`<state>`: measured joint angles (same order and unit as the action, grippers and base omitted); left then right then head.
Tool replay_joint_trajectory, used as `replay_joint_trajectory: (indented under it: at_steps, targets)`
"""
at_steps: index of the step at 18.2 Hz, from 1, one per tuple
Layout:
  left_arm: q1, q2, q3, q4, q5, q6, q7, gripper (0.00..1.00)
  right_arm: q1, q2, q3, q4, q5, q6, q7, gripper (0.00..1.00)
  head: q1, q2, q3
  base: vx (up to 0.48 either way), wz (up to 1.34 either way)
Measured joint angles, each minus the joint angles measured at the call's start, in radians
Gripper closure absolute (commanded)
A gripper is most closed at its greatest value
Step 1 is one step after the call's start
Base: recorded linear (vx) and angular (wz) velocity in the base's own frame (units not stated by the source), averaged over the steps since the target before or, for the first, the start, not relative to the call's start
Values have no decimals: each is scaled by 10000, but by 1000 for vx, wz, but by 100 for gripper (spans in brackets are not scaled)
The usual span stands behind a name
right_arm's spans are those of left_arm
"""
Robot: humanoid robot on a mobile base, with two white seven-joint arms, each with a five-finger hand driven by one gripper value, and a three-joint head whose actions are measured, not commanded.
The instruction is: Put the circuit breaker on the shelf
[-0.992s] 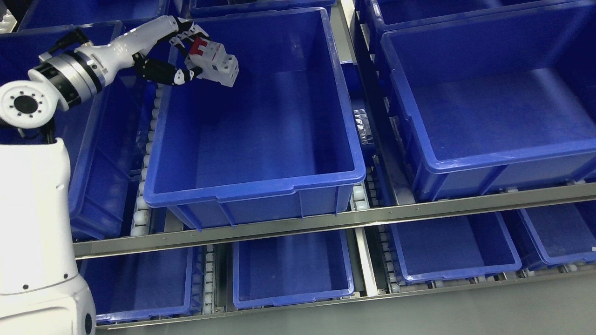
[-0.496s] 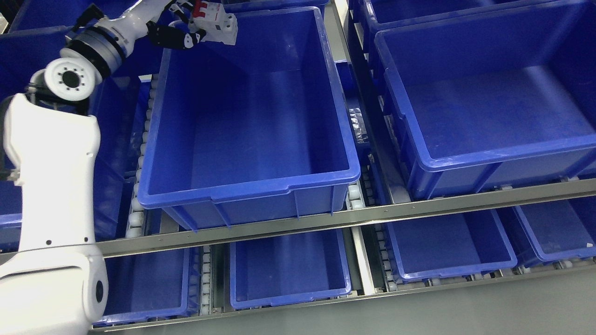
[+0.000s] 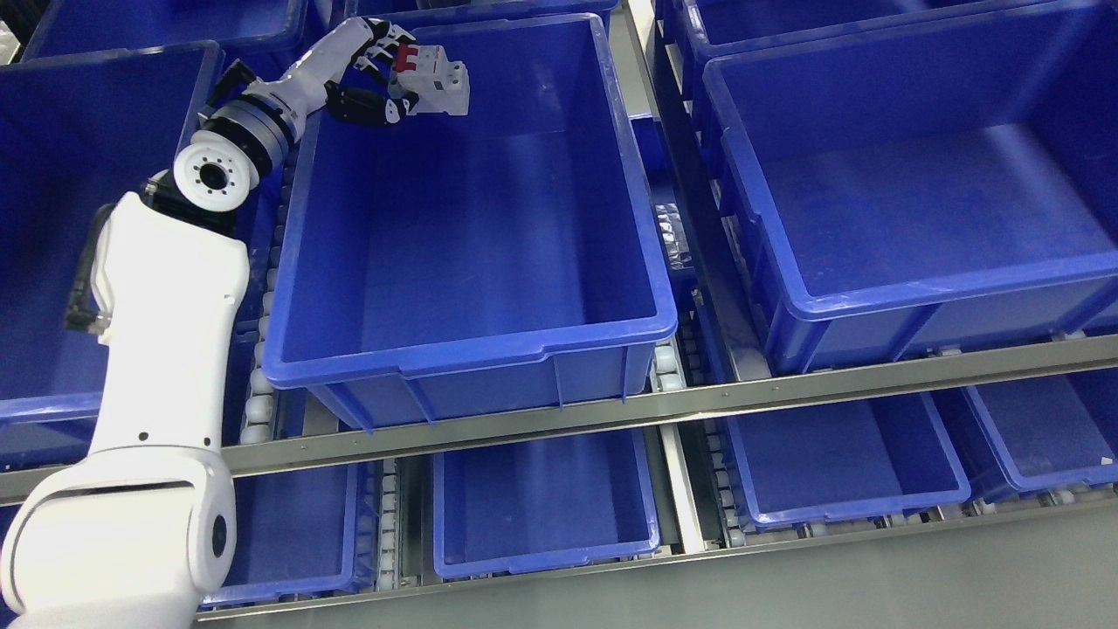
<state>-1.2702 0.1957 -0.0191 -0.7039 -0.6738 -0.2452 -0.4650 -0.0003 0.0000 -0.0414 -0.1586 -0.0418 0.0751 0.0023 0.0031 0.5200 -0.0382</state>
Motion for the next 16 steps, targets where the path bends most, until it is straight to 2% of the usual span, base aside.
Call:
replay_joint_trajectory:
  at_steps: [3,7,11,16]
  targets:
    - [-18,-134,8,393,-22,-4,127,64,-1,0,0,0,1,0,8,0,0,0,0,-22,44]
    - [-31,-302,-61,817,-33,-31,311,35,-1,0,0,1,1,0,-46,0,0,0,0,-90,42]
    - [-32,-563,-26,1107,-35,-13,891,19,1,0,0,1,1,0,-59,0,0,-2,0,-204,199]
    - [-55,-833,7,1318,-30,-129,1237,17,2,0,0,1,1,0,-61,0,0,-3,0,-182,79]
